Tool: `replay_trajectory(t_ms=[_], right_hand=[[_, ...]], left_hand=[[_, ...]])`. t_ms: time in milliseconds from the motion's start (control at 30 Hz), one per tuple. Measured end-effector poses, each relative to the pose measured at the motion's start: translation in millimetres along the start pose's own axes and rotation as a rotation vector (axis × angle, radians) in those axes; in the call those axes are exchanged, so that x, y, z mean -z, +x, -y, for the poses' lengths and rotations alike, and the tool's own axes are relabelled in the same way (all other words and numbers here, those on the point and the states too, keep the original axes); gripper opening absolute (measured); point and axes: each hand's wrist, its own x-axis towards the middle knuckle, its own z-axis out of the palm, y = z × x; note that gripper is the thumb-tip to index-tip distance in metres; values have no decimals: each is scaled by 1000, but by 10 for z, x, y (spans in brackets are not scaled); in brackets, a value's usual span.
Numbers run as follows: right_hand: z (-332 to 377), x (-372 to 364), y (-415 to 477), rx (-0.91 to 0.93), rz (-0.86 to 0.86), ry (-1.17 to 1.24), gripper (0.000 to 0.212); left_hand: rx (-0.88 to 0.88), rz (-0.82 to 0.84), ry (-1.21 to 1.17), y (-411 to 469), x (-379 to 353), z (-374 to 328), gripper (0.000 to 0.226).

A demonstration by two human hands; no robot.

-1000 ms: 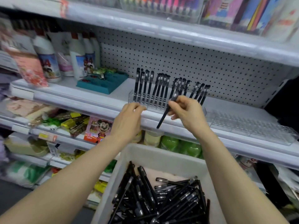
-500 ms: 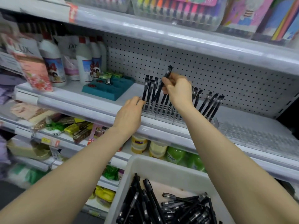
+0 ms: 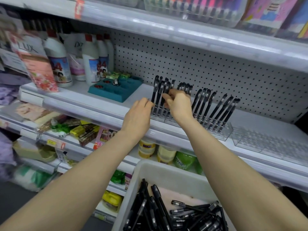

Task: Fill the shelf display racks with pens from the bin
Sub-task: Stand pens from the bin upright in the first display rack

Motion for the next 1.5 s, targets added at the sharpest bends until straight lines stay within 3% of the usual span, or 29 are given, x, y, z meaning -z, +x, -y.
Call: replay_trajectory(t_ms=[233,467,567,833,1000,1167,1500], right_hand=[[-103,317,-470,97,-89,97,19],[-584,419,-1311,1,-19,180,13],[-813,337,-1711,-67,69,146,10],[-1086,114,-2269,-189,384,5,9],[-1069,-54,-2367,-141,544,-93,3],[-1040,-140,-2418,-132,627,-161,19],[-1022,267,-2076,-467,713,53,25]], left_hand=[[-35,37,-25,-158,28,18,63],[-106,-65,-136,-704,12,-285,40],[-142,8,-173,-983,-162,-424,29],[-43,237,-149,-1466,-503,-559,36],[-34,229,-176,-1434,-511,-522,27],[-20,218,-187,-1443,-509,-537,28],[39,156,-262,-1433,-463,-581,24]])
